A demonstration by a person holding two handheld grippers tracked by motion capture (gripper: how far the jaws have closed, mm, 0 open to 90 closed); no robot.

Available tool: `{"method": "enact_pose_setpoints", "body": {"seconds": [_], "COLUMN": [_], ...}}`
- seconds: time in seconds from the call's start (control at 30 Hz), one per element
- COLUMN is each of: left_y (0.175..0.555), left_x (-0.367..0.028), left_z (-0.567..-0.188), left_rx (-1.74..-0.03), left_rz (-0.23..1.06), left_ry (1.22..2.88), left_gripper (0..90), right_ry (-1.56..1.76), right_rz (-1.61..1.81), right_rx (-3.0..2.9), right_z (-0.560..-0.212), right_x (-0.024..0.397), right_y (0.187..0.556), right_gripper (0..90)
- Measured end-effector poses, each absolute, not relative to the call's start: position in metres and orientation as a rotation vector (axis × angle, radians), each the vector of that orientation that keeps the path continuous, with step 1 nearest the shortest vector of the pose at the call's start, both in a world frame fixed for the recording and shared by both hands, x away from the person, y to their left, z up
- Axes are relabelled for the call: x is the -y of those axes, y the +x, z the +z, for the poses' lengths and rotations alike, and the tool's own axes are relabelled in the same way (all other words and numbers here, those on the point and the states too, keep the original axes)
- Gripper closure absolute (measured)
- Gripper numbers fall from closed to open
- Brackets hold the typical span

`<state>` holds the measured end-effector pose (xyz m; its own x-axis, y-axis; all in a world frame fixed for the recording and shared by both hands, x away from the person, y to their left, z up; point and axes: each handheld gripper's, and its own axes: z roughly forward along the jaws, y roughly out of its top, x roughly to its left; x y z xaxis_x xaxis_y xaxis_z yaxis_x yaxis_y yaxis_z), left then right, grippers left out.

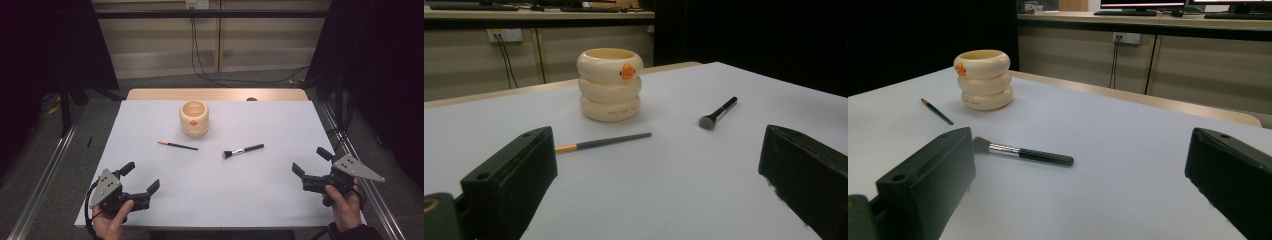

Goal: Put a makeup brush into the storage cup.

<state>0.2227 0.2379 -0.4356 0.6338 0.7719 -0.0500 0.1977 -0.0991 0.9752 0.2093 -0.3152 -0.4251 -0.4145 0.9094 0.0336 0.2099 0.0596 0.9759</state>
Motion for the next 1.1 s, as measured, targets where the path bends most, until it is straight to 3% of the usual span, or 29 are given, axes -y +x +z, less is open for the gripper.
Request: {"method": "enact_pose_setpoints", "body": {"seconds": [1.1], "left_y": [0.231], "left_x": [-0.23], "left_z": [-0.425], "left_rx": [-0.758], "left_rz": [0.552], "left_ry": [1.653], "left_gripper": [2.3], "right_ry": [1.039], "right_rz": [1.436], "right_rx": [-1.718], "right_z": [-0.425], "right_x": [0.307], "right_y": [0.213], "right_gripper": [0.3]}}
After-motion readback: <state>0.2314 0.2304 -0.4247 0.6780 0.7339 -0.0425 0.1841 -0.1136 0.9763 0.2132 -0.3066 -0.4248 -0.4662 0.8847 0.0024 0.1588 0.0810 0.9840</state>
